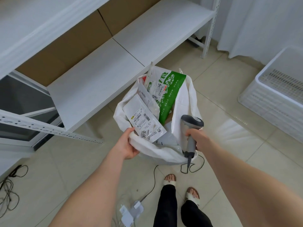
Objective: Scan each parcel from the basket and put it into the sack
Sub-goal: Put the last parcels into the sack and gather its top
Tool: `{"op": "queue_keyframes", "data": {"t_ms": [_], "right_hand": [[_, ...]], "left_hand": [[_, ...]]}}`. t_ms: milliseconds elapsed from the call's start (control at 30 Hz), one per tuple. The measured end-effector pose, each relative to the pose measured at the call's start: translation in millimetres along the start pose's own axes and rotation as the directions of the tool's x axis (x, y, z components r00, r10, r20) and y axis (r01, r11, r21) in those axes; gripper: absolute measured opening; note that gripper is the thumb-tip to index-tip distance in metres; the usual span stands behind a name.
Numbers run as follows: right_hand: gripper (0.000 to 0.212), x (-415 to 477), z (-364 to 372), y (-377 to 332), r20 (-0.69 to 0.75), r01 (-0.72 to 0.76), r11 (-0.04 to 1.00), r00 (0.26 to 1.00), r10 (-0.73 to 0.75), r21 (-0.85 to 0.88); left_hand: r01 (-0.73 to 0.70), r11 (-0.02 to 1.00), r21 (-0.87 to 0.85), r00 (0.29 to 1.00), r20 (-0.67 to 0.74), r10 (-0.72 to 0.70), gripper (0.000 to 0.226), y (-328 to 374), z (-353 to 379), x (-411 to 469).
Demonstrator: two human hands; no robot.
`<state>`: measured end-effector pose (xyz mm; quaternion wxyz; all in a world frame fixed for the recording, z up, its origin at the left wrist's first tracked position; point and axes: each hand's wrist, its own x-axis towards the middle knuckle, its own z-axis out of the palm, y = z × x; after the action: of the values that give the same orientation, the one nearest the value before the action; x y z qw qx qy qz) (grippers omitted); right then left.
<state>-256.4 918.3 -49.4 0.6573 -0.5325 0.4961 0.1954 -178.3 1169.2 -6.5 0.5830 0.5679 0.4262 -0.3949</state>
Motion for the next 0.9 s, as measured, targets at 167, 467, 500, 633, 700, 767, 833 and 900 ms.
{"op": "queue_keyframes", "data": {"t_ms": [167,467,500,633,700,767,833,900], "right_hand": [[0.023,-17.0,2.6,-18.2,0.027,-0.04,0.998,0.999,0.042,-0.045],[0.036,-31.1,4.7,-21.1,0.068,-0.177,0.974,0.983,0.169,0.141],[0.038,-31.6,6.8,-19.9,0.076,-0.183,0.97,0.982,0.173,0.159],[0.035,-16.3,20.3,-16.1,0.062,-0.131,0.989,0.99,0.127,0.069],[0.027,-13.5,24.3,-16.4,0.04,-0.106,0.994,0.994,0.105,0.023],[0.023,-15.7,24.3,-17.0,0.039,-0.101,0.995,0.994,0.101,0.003],[0.026,-18.1,23.2,-17.5,0.065,-0.108,0.994,0.992,0.108,-0.001],[0.031,-18.7,21.0,-16.5,0.074,-0.123,0.992,0.99,0.122,0.009]], "left_hand": [[-0.016,0.997,0.072,0.998,0.063,0.012,0.021,15.9,12.6,-16.3],[-0.021,0.969,-0.247,0.988,-0.155,-0.018,0.035,16.2,33.2,-13.6],[-0.014,0.967,-0.253,0.989,-0.145,-0.023,0.037,13.3,34.9,-12.8],[0.005,0.971,-0.239,0.999,-0.038,-0.014,0.04,10.1,33.6,-9.8],[0.002,0.979,-0.206,0.997,0.078,0.014,0.038,10.7,32.6,-10.3],[0.013,0.992,-0.123,0.988,0.155,0.007,0.042,8.8,33.4,-10.2],[0.022,0.999,0.023,0.985,0.171,-0.026,0.046,3.2,36.1,-11.7],[0.023,0.977,0.214,0.984,0.169,-0.06,0.046,-8.8,44.1,-15.5]]}}
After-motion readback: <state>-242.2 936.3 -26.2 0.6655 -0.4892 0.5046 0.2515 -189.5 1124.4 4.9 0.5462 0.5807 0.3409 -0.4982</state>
